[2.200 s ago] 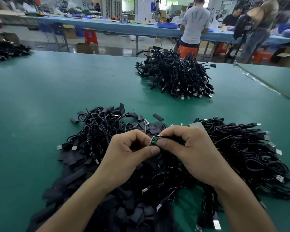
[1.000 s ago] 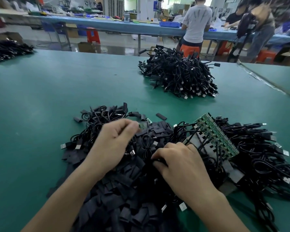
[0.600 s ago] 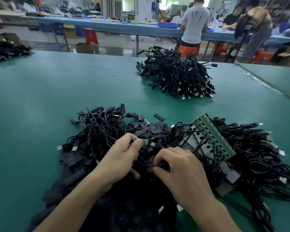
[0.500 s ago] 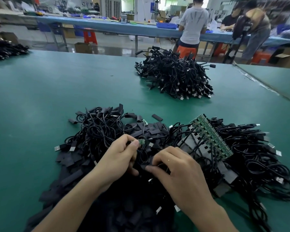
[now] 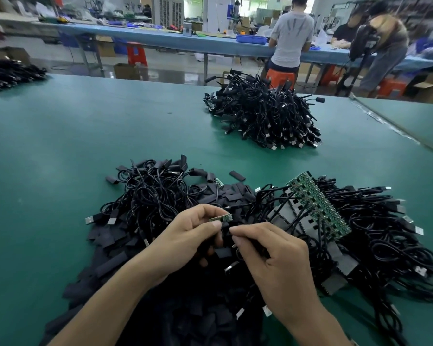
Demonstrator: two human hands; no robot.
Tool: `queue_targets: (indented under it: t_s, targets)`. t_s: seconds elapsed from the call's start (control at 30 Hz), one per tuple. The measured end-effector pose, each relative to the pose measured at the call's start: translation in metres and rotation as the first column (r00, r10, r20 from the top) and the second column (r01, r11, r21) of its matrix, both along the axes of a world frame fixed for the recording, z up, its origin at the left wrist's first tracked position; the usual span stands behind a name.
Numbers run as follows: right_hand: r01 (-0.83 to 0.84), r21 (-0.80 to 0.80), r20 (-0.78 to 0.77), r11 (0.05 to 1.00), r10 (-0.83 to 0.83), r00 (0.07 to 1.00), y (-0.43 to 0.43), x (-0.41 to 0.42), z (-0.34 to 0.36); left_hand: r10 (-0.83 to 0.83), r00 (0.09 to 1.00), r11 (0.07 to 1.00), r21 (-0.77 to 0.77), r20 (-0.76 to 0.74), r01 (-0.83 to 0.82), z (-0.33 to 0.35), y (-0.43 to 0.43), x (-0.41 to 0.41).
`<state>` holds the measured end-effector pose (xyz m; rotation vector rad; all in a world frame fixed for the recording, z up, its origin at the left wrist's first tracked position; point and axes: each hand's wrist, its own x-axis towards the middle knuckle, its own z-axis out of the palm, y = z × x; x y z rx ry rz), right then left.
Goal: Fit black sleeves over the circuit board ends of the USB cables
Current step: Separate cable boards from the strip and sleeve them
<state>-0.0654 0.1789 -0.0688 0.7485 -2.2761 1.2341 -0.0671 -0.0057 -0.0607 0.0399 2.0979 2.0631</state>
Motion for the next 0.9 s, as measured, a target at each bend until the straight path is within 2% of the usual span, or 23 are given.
queue_targets:
  t_s: [0.17, 0.37, 0.57, 0.77, 0.9]
  targets:
    - [-0.007, -0.095, 0.038, 0.995, 0.011, 0.999, -0.0007, 0.0008, 0.0011, -0.054, 0.998, 0.998, 0.008, -0.041, 0.055, 0.0007, -0.002, 0.0014]
    - [-0.021, -0.023, 0.088, 1.0, 0.022, 0.996, -0.0016, -0.0008, -0.0013, -0.053, 0.998, 0.996, 0.065, -0.016, 0.054, -0.0021, -0.0047, -0.0002]
    - [0.054, -0.029, 0.071, 0.998, -0.052, 0.996, -0.0014, -0.0028, -0.0017, -0.077, 0.997, 0.993, 0.094, -0.004, 0.077, -0.0042, -0.0084, -0.0018]
    - [0.027, 0.083, 0.124, 0.996, -0.037, 0.992, -0.0022, -0.0013, 0.0009, -0.055, 0.998, 0.991, 0.119, 0.014, 0.053, -0.0043, -0.0081, -0.0021]
    - [0.032, 0.088, 0.146, 0.996, -0.044, 0.988, -0.0001, -0.0015, 0.0016, -0.064, 0.997, 0.989, 0.133, 0.032, 0.059, -0.0038, -0.0087, -0.002]
